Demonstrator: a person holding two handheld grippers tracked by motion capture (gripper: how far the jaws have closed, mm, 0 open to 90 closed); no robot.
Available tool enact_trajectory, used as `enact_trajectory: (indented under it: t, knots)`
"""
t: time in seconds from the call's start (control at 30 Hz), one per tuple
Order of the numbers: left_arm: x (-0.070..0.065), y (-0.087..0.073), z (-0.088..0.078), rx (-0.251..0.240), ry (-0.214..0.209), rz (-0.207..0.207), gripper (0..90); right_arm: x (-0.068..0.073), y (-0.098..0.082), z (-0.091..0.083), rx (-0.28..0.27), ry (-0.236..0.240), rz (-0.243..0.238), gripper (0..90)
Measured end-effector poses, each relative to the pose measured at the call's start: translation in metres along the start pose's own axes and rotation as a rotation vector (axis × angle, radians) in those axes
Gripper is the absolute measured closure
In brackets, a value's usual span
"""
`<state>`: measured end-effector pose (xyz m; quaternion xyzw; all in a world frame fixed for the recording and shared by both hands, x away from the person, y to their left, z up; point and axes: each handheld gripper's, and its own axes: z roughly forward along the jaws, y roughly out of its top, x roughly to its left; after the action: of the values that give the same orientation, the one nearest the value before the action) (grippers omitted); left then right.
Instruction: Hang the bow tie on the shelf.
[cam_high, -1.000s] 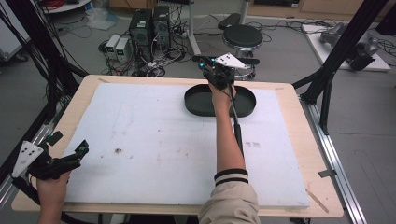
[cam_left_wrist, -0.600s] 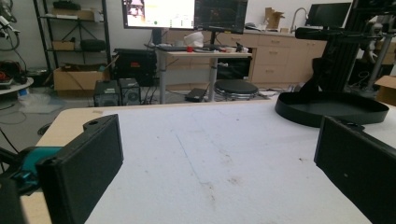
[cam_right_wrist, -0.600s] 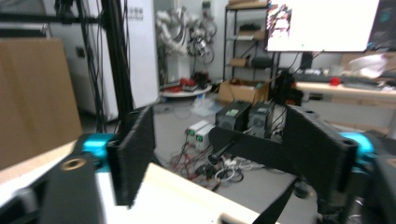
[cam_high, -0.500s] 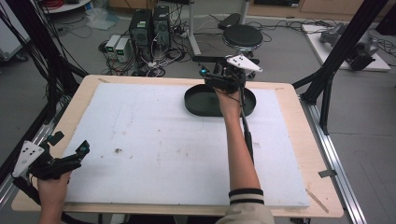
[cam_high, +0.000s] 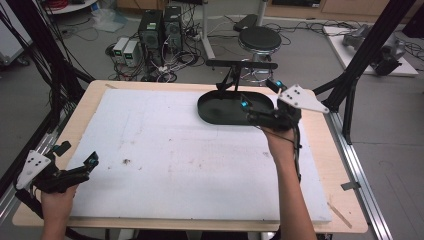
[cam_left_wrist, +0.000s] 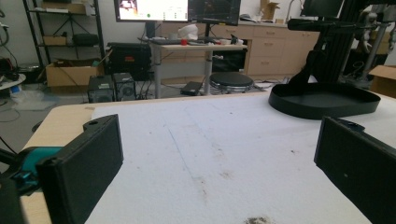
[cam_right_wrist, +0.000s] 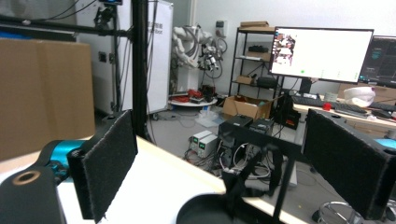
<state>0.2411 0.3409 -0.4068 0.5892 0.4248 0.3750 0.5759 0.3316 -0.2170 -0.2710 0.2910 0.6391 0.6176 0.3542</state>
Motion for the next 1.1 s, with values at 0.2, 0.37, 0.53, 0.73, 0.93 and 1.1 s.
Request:
enact_trajectory:
  t: [0.2,0.37,0.53,0.73,0.93,1.1]
  knots:
    - [-0.002,0.002,-0.001,-0.004,0.005,0.015,1.7,0.002,-0.013,-0.049,-0.018,0.008,-0.045,9.8]
    - [-0.004,0.002,-0.001,-0.004,0.006,0.022,1.7,0.001,-0.032,-0.082,-0.021,-0.023,-0.068,9.8]
    - [-0.007,0.001,-0.001,-0.016,-0.013,0.042,1.7,-0.003,-0.056,-0.103,-0.022,-0.029,-0.038,9.8]
    - [-0.009,-0.002,0.000,-0.016,-0.013,0.044,1.7,-0.006,-0.093,-0.125,-0.001,-0.057,0.019,9.9]
    - [-0.012,-0.003,0.000,-0.027,-0.019,0.052,1.7,-0.001,-0.126,-0.139,-0.010,-0.067,0.048,9.9]
    - [-0.012,-0.003,0.001,-0.030,-0.025,0.055,1.7,0.001,-0.129,-0.140,0.001,-0.057,0.034,9.9]
